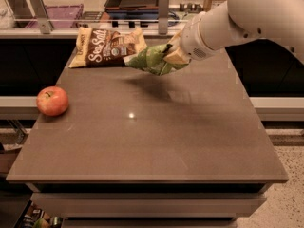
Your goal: Move green jalapeno chip bag near apple
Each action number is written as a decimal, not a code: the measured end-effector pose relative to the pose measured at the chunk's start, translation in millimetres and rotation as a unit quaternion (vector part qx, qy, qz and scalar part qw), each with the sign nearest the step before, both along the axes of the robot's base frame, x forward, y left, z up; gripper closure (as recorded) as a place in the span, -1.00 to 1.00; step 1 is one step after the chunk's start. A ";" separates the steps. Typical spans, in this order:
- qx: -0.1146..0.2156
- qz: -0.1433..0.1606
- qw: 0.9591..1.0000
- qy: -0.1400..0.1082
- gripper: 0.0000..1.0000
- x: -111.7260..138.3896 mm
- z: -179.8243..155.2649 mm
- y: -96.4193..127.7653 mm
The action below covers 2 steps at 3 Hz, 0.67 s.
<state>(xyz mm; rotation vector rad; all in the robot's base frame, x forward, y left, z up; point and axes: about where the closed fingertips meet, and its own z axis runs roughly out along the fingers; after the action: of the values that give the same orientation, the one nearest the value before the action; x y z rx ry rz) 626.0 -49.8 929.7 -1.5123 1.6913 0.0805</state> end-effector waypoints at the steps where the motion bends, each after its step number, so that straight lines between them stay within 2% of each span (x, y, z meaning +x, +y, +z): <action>1: -0.025 -0.001 0.999 0.021 1.00 -22.7 -0.3 11.5; 2: -0.051 0.000 0.998 0.030 1.00 -48.8 0.1 25.7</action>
Offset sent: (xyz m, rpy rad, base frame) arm -0.0812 0.0409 -0.0024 -0.1685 0.0845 0.0024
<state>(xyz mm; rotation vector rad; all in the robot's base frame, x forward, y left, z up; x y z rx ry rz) 577.2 -24.1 929.8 -1.6001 1.7656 0.0402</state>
